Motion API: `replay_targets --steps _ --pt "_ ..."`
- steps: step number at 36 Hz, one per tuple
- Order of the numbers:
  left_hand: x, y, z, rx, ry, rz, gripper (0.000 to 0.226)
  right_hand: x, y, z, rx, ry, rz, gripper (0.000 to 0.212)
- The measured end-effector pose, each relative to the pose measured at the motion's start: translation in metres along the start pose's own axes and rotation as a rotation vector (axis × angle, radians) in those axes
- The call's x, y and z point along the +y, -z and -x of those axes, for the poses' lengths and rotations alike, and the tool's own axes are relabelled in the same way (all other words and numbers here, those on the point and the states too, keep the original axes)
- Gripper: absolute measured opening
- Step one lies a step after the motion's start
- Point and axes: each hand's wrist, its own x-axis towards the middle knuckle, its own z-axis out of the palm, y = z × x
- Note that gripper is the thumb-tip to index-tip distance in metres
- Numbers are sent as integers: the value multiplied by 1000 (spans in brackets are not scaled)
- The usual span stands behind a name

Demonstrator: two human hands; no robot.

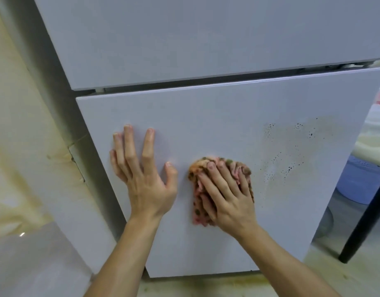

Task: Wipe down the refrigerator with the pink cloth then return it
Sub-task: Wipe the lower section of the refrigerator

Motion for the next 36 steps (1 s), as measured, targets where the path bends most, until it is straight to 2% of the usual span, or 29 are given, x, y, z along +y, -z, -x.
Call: replay_targets --steps 3,6,9,13,15,18,22,29,32,36 --pt "1 0 2 0 8 -4 74 8 2 9 -25 32 29 61" --pt "3 0 3 6 13 -7 76 2 1 1 -43 -32 33 67" --pt "6 -1 4 8 10 -10 78 0 7 -22 -29 -87 6 62" --pt "8 -1 1 15 21 -11 79 16 25 -93 153 -290 -98 45" --pt "7 0 0 19 23 -13 79 26 34 -125 260 -415 -159 44" --pt "5 0 -1 22 8 -19 78 26 34 -138 339 -477 -182 49" --pt "7 -2 1 33 8 -16 77 9 19 -100 306 -367 -111 51" --pt "18 -3 1 65 46 0 78 6 7 -1 -41 -37 -40 58" --pt "21 -3 -1 65 55 6 78 9 7 15 -82 -9 -31 56" --pt "20 -2 1 46 56 8 79 6 5 12 -72 -69 -13 53"
